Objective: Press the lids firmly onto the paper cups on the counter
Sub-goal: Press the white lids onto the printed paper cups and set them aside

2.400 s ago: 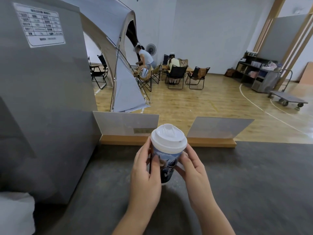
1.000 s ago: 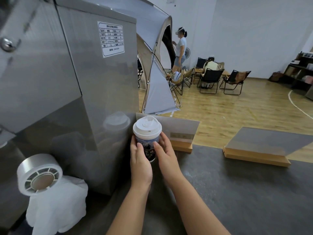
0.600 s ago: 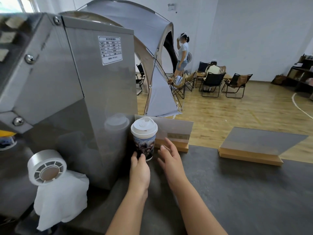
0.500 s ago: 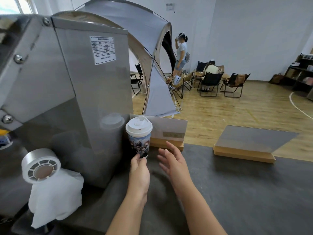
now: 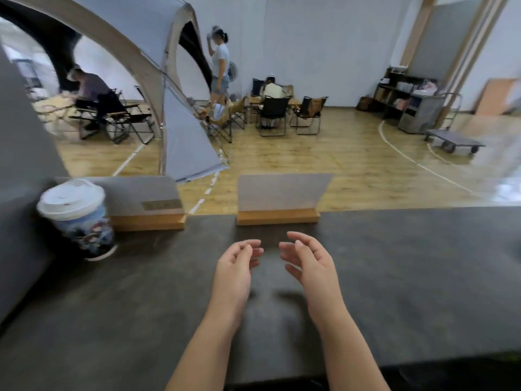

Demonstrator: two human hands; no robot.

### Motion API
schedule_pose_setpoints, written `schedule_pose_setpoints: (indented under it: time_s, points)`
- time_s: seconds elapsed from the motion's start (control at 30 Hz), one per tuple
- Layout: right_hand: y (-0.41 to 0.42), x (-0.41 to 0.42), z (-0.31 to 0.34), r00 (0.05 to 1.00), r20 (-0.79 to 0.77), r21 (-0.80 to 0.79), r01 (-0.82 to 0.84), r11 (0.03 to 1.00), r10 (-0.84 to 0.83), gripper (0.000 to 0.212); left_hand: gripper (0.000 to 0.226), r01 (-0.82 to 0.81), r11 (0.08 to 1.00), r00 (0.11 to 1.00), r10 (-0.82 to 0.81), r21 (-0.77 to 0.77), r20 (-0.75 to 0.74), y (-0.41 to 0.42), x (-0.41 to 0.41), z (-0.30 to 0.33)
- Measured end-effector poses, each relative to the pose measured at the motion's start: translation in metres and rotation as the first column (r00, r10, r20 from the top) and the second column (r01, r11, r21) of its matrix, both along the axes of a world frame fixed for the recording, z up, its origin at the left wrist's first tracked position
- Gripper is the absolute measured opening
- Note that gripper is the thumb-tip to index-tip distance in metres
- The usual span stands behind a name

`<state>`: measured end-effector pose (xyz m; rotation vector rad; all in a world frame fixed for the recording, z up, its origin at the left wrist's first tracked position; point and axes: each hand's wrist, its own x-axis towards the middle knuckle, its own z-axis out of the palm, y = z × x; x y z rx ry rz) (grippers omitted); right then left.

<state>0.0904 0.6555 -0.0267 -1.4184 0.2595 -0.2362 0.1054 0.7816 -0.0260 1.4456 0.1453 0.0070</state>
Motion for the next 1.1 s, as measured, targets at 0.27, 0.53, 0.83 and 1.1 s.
schedule_pose_setpoints:
  time_s: [0.27,0.53,0.83,1.1]
  points:
    - [-0.073,-0.082,0.003,0.959,0.073,0.0,0.276,0.961,-0.275,0.024,0.026,0.213,0.977,0.966,-0.214,0.026,0.143,-0.081,-0.041,0.014]
    - [-0.097,-0.196,-0.003,0.826,0.125,0.008,0.553,0.833,-0.549,0.024,0.029,0.355,0.931,0.911,-0.366,0.09,0.19,-0.115,-0.108,0.021]
    - [-0.195,-0.271,0.011,0.66,0.183,-0.018,0.743,0.669,-0.729,0.032,0.035,0.552,0.831,0.825,-0.556,0.07,0.105,-0.231,-0.169,0.009]
    - [-0.361,-0.259,0.013,0.609,0.187,-0.011,0.786,0.618,-0.771,0.026,0.026,0.624,0.773,0.754,-0.633,0.112,0.172,-0.406,-0.158,0.021]
